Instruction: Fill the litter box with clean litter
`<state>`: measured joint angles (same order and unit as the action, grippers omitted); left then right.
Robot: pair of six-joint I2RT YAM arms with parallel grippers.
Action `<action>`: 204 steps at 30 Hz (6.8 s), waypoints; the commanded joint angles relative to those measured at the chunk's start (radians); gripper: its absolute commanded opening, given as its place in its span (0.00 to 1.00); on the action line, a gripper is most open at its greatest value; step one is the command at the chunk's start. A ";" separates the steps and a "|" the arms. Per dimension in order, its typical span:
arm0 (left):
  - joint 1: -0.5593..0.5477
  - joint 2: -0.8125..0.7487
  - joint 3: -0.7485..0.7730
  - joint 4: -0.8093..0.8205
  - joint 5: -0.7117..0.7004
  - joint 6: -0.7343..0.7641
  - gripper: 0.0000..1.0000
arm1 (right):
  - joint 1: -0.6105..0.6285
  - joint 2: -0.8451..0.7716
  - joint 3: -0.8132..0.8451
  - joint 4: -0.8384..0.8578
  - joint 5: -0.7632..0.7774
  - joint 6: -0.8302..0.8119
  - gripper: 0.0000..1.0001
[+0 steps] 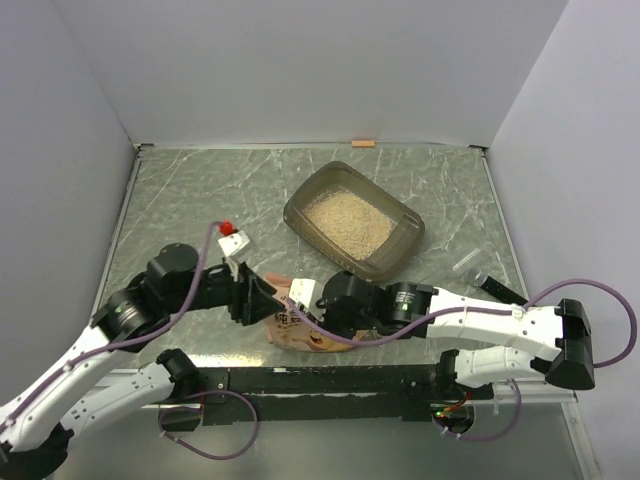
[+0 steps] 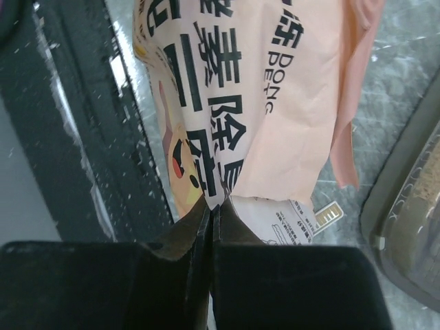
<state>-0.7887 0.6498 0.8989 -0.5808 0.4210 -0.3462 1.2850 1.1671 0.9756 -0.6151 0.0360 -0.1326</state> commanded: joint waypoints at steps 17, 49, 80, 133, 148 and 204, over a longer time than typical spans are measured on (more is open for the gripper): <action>-0.001 0.056 -0.253 0.323 0.229 0.466 0.68 | -0.161 -0.126 -0.029 0.138 -0.300 -0.032 0.00; -0.101 0.307 -0.255 0.297 -0.056 0.521 0.01 | -0.291 -0.222 -0.111 0.216 -0.320 -0.016 0.00; -0.239 0.005 -0.244 0.162 -0.122 0.584 0.01 | -0.331 -0.324 -0.037 -0.032 -0.282 -0.565 0.73; -0.274 -0.022 -0.264 0.176 -0.117 0.595 0.01 | -0.710 -0.333 -0.319 0.247 -0.654 0.553 0.49; -0.273 -0.107 -0.287 0.187 -0.172 0.581 0.01 | -0.791 -0.434 -0.290 0.115 -0.449 0.544 0.00; -0.273 -0.130 -0.293 0.197 -0.174 0.573 0.01 | -0.093 -0.176 -0.060 0.055 -0.140 -0.176 0.61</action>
<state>-1.0565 0.5484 0.5762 -0.4995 0.2371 0.2409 1.1870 1.0195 0.9222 -0.6300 -0.1135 -0.2863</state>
